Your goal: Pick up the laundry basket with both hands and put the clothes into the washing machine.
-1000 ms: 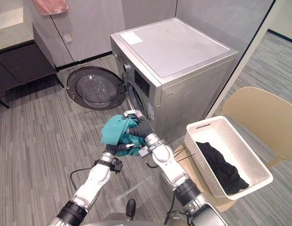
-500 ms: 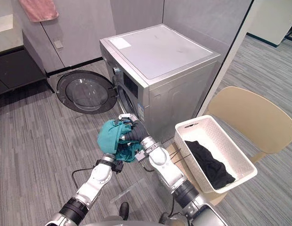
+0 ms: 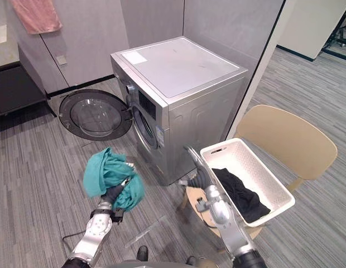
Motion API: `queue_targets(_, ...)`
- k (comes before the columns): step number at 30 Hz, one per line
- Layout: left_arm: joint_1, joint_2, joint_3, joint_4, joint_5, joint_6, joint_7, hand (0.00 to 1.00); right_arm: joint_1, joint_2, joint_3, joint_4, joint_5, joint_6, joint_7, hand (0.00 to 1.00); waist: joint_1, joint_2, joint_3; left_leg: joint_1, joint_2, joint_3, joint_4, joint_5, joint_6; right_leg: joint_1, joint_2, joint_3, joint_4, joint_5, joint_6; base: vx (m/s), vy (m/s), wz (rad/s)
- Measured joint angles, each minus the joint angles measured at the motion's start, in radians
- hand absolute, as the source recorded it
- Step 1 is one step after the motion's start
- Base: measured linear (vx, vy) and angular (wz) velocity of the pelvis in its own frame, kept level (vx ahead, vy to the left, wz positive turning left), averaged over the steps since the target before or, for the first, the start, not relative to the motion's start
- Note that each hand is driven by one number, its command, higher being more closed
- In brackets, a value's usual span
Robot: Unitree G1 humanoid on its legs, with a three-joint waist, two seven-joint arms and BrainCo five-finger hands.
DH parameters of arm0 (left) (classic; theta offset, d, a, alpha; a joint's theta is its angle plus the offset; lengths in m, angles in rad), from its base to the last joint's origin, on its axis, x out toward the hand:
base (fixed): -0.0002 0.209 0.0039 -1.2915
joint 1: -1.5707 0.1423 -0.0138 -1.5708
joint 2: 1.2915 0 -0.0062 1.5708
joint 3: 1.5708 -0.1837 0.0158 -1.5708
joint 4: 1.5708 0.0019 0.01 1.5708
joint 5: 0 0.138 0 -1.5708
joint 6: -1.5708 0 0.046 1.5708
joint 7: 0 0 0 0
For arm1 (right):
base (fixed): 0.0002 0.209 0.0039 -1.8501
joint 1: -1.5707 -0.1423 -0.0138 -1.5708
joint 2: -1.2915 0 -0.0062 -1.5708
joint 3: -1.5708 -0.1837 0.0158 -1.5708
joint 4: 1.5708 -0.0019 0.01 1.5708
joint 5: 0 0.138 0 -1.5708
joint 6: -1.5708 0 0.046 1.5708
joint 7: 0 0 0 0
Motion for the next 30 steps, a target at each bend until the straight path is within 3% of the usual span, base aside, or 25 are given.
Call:
queue_targets(4,-0.007,-0.002,0.036,0.166,-0.043,0.010,-0.025,1.00,-0.007,0.005,-0.034,0.345,0.001,0.027,0.028,0.00,-0.001,0.012,0.030,-0.070,-0.008,-0.027,0.040,-0.003,0.004,-0.006,-0.010,-0.047,-0.021,0.012,0.005,-0.05,0.008,0.29)
queue_targets(6,-0.011,-0.007,0.044,0.221,-0.046,0.021,-0.043,1.00,-0.025,0.014,-0.070,0.482,0.009,0.052,0.028,0.00,-0.002,0.023,0.060,-0.117,-0.008,0.016,0.077,-0.031,0.050,-0.007,-0.029,-0.097,-0.023,0.012,0.007,-0.07,0.054,0.74)
queue_targets(7,-0.011,-0.021,0.062,0.254,-0.045,0.030,-0.050,1.00,-0.026,0.025,-0.100,0.543,0.011,0.061,0.026,0.00,-0.003,0.029,0.067,-0.136,0.006,0.119,0.084,-0.065,0.108,-0.005,-0.043,-0.133,-0.041,0.017,0.015,-0.03,0.034,0.73)
queue_targets(8,-0.010,-0.031,0.071,0.270,-0.046,0.033,-0.053,1.00,-0.027,0.028,-0.112,0.569,0.012,0.066,0.024,0.00,-0.004,0.030,0.068,-0.141,0.010,0.166,0.082,-0.079,0.129,-0.002,-0.052,-0.146,-0.054,0.024,0.023,0.09,0.078,1.11)
queue_targets(9,-0.011,-0.049,0.072,0.311,-0.045,0.041,-0.066,1.00,-0.036,0.043,-0.145,0.639,0.031,0.080,0.018,0.00,-0.013,0.029,0.078,-0.150,0.032,0.333,0.092,-0.082,0.143,-0.001,-0.082,-0.198,-0.071,0.040,0.022,0.12,0.102,1.00)
queue_targets(10,-0.010,-0.055,0.073,0.325,-0.044,0.042,-0.071,1.00,-0.041,0.046,-0.158,0.660,0.040,0.085,0.018,0.00,-0.019,0.038,0.081,-0.151,0.041,0.393,0.097,-0.079,0.140,0.001,-0.089,-0.218,-0.068,0.040,0.026,0.22,0.173,1.33)
queue_targets(11,-0.007,-0.063,0.074,0.364,-0.043,0.051,-0.084,1.00,-0.052,0.050,-0.180,0.695,0.054,0.094,0.016,0.00,-0.027,0.060,0.094,-0.150,0.068,0.470,0.106,-0.006,0.126,0.021,-0.094,-0.264,-0.060,0.034,0.047,0.16,0.114,0.92)
queue_targets(12,-0.005,-0.063,0.077,0.385,-0.041,0.056,-0.085,1.00,-0.056,0.053,-0.183,0.712,0.060,0.097,0.014,0.00,-0.027,0.060,0.099,-0.148,0.067,0.466,0.112,0.013,0.088,0.032,-0.102,-0.280,-0.056,0.030,0.055,0.16,0.105,0.84)
queue_targets(13,-0.004,-0.061,0.090,0.400,-0.037,0.058,-0.085,1.00,-0.054,0.064,-0.183,0.716,0.068,0.099,0.011,0.00,-0.022,0.053,0.102,-0.145,0.053,0.459,0.115,0.012,0.090,0.045,-0.107,-0.287,-0.057,0.031,0.064,0.15,0.085,0.54)
queue_targets(16,0.016,-0.044,0.141,0.422,-0.036,0.068,-0.085,1.00,-0.079,0.130,-0.185,0.713,0.088,0.099,-0.006,0.00,-0.013,-0.004,0.127,-0.136,0.014,0.427,0.122,-0.023,0.099,0.091,-0.140,-0.322,-0.075,0.025,0.100,0.15,0.103,0.44)
queue_targets(18,0.016,-0.038,0.152,0.436,-0.037,0.075,-0.093,1.00,-0.088,0.148,-0.202,0.712,0.100,0.099,-0.007,0.00,0.004,-0.025,0.127,-0.139,-0.014,0.413,0.165,-0.093,0.106,0.106,-0.187,-0.332,-0.044,0.001,0.137,0.16,0.135,0.33)
queue_targets(19,0.018,-0.035,0.152,0.434,-0.037,0.075,-0.103,1.00,-0.089,0.146,-0.203,0.709,0.116,0.099,-0.007,0.00,0.005,-0.037,0.128,-0.134,-0.033,0.401,0.209,-0.145,0.107,0.101,-0.247,-0.323,0.056,-0.031,0.156,0.18,0.147,0.45)
queue_targets(20,0.022,-0.035,0.151,0.435,-0.036,0.076,-0.104,1.00,-0.097,0.139,-0.202,0.696,0.128,0.100,-0.007,0.00,-0.002,-0.035,0.133,-0.125,-0.061,0.378,0.248,-0.187,0.119,0.075,-0.315,-0.257,0.210,-0.029,0.133,0.20,0.191,0.49)
queue_targets(21,0.024,-0.035,0.149,0.435,-0.036,0.076,-0.103,1.00,-0.093,0.136,-0.201,0.685,0.130,0.100,-0.007,0.00,-0.005,-0.035,0.134,-0.121,-0.069,0.368,0.260,-0.203,0.124,0.049,-0.335,-0.210,0.283,-0.015,0.109,0.22,0.207,0.68)
queue_targets(22,0.030,-0.033,0.147,0.431,-0.036,0.075,-0.104,1.00,-0.087,0.136,-0.197,0.668,0.140,0.100,-0.006,0.00,-0.025,-0.026,0.135,-0.095,-0.078,0.335,0.283,-0.233,0.136,-0.030,-0.345,-0.058,0.452,0.055,0.034,0.28,0.174,0.74)
queue_targets(23,0.028,-0.025,0.140,0.429,-0.036,0.076,-0.103,1.00,-0.087,0.145,-0.195,0.662,0.155,0.097,-0.005,0.00,-0.037,-0.019,0.146,-0.076,-0.078,0.296,0.289,-0.251,0.145,-0.083,-0.309,0.047,0.543,0.010,0.072,0.32,0.138,0.75)
queue_targets(24,0.024,-0.023,0.138,0.428,-0.037,0.076,-0.103,1.00,-0.089,0.148,-0.194,0.661,0.160,0.097,-0.005,0.00,-0.040,-0.022,0.147,-0.066,-0.076,0.280,0.285,-0.254,0.147,-0.104,-0.281,0.070,0.555,-0.028,0.080,0.31,0.054,0.75)
queue_targets(25,0.017,-0.019,0.138,0.428,-0.037,0.076,-0.102,1.00,-0.089,0.147,-0.194,0.652,0.167,0.096,-0.005,0.00,-0.046,-0.027,0.150,-0.050,-0.072,0.246,0.278,-0.263,0.151,-0.150,-0.225,0.084,0.538,-0.085,0.067,0.31,0.008,0.75)
queue_targets(26,0.010,-0.016,0.139,0.429,-0.038,0.076,-0.102,1.00,-0.089,0.144,-0.193,0.633,0.172,0.095,-0.006,0.00,-0.053,-0.033,0.161,-0.028,-0.072,0.218,0.274,-0.277,0.147,-0.186,-0.182,0.083,0.487,-0.103,0.065,0.31,-0.011,0.75)
queue_targets(27,0.003,-0.013,0.139,0.429,-0.038,0.076,-0.102,1.00,-0.090,0.142,-0.192,0.625,0.177,0.093,-0.006,0.00,-0.056,-0.037,0.171,-0.010,-0.072,0.209,0.268,-0.283,0.145,-0.203,-0.161,0.083,0.448,-0.104,0.064,0.39,-0.051,0.71)
queue_targets(28,-0.011,-0.013,0.138,0.429,-0.037,0.076,-0.103,1.00,-0.090,0.136,-0.191,0.619,0.185,0.090,-0.007,0.00,-0.061,-0.041,0.182,0.027,-0.071,0.185,0.251,-0.296,0.135,-0.246,-0.117,0.075,0.307,-0.084,0.073,0.45,-0.090,0.73)
queue_targets(30,-0.031,-0.018,0.134,0.430,-0.037,0.076,-0.104,1.00,-0.089,0.131,-0.191,0.620,0.187,0.091,-0.007,0.00,-0.081,-0.047,0.192,0.071,-0.075,0.148,0.235,-0.309,0.108,-0.266,-0.091,0.064,0.075,0.016,0.074,0.47,-0.122,0.80)
